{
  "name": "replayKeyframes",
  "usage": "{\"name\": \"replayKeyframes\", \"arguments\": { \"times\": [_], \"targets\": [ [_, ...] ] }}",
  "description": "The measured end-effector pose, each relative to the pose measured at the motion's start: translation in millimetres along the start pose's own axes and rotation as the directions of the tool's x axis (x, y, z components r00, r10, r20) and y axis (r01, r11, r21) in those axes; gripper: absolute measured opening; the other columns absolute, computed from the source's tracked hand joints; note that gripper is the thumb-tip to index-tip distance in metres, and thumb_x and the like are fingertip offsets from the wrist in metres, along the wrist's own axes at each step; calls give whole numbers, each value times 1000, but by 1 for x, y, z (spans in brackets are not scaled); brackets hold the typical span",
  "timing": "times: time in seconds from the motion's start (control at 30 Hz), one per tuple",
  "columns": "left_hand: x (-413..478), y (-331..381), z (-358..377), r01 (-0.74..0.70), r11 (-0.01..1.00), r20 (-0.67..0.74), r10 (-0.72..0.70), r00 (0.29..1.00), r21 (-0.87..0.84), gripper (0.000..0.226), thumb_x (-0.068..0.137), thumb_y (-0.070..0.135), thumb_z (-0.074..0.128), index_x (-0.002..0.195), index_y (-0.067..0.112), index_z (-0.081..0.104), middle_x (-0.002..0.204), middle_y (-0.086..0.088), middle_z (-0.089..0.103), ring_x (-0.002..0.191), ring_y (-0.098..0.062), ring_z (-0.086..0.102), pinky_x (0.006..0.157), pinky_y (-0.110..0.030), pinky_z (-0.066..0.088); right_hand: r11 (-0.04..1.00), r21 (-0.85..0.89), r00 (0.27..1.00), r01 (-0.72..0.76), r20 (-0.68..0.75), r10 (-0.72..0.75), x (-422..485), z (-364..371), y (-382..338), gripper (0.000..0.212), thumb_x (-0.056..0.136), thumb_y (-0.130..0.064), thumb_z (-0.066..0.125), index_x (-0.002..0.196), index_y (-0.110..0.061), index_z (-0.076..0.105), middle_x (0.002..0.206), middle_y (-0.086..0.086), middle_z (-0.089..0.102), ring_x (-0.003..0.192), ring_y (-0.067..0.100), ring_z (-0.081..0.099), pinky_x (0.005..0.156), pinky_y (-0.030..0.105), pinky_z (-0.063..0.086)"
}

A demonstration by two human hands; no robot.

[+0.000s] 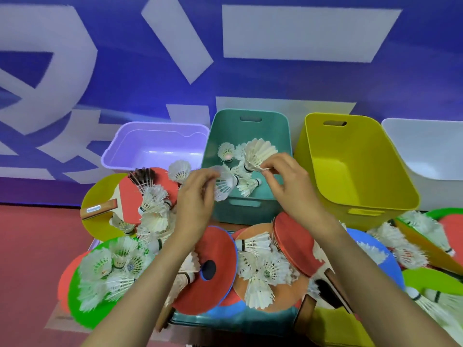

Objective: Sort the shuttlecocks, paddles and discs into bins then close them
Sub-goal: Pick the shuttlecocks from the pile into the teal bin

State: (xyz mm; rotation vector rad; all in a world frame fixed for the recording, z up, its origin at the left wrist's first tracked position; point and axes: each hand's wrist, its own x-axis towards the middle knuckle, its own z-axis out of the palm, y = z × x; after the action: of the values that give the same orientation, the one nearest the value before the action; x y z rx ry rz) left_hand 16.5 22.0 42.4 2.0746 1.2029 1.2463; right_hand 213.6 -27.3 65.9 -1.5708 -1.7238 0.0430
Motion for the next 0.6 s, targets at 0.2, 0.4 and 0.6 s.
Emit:
{"name": "replayKeyframes", "arguments": {
  "times": [0.2,0.4,0.6],
  "targets": [
    [54,0,19,66,980,291,-120,949,190,33,91,14,54,123,7,55,123,-9,53,104,-27,56,91,-30,40,974,-128,977,-185,79,196,28,-6,31,9,88,-5,58,96,-4,62,100,12,58,91,27,58,82,42,48],
    [91,-13,53,-70,866,574,-265,775,495,40,86,0,51,125,5,55,128,-15,52,115,-32,53,96,-37,41,910,-335,875,-246,326,357,57,19,65,17,90,-11,53,106,-7,58,110,13,55,98,32,56,85,41,46],
    [112,-37,85,-198,765,721,-438,537,612,23,82,-10,42,97,-11,59,104,-24,63,96,-34,61,72,-33,44,854,-485,727,-187,516,452,90,58,93,26,89,-4,49,115,-4,54,118,17,53,107,34,54,86,36,45]
  ]
}}
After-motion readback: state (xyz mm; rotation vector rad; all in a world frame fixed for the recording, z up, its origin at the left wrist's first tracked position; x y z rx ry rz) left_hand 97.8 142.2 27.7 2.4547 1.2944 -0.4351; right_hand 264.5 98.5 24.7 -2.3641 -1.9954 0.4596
